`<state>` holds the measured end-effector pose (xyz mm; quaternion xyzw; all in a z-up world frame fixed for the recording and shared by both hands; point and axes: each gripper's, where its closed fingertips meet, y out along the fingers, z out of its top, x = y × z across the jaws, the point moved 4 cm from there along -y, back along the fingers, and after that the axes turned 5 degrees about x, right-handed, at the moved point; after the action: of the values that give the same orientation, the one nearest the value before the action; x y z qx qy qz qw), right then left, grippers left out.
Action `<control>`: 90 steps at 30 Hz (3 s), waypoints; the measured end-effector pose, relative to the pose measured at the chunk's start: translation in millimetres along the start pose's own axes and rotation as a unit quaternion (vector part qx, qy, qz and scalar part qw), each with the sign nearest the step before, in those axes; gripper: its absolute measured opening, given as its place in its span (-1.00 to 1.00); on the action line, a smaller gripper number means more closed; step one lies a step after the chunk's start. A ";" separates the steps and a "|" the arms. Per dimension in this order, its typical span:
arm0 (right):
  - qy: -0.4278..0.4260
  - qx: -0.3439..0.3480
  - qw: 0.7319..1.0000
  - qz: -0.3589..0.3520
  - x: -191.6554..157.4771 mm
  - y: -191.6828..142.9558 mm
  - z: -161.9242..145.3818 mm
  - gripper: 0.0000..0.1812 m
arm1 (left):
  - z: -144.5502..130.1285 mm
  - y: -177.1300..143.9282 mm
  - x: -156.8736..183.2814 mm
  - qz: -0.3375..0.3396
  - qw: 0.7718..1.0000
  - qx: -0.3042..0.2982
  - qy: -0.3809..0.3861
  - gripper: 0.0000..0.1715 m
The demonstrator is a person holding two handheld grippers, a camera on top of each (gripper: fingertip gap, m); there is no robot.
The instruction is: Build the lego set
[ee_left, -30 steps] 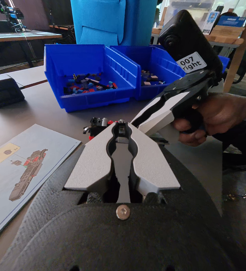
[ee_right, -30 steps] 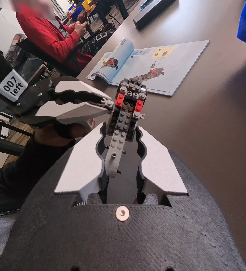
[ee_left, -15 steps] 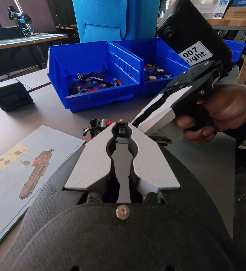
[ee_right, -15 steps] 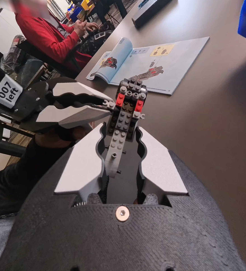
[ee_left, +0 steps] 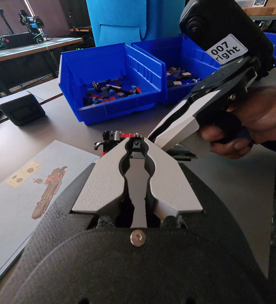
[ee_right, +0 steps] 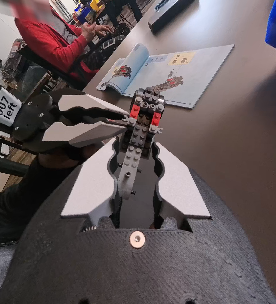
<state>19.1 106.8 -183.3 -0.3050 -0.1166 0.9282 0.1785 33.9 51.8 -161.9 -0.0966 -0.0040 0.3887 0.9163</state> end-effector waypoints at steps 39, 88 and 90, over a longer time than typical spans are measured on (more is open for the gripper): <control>-0.086 0.001 0.993 -0.076 3.9 -0.3 11.5 -0.55 | -8.1 10.1 -12.6 -0.022 0.834 0.084 -0.545 -0.37; -0.133 0.055 0.983 -0.114 -4.2 -8.7 33.3 -0.57 | 9.3 17.8 -15.0 -0.029 0.817 0.184 -0.546 -0.60; -0.127 0.060 0.984 -0.109 -4.6 -9.8 34.9 -0.57 | 11.5 18.0 -14.5 -0.037 0.816 0.189 -0.546 -0.60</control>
<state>3.9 110.1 -150.2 -0.1587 -0.1146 0.9396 0.2806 9.9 55.7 -152.8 0.3069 -0.4332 0.3361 0.7779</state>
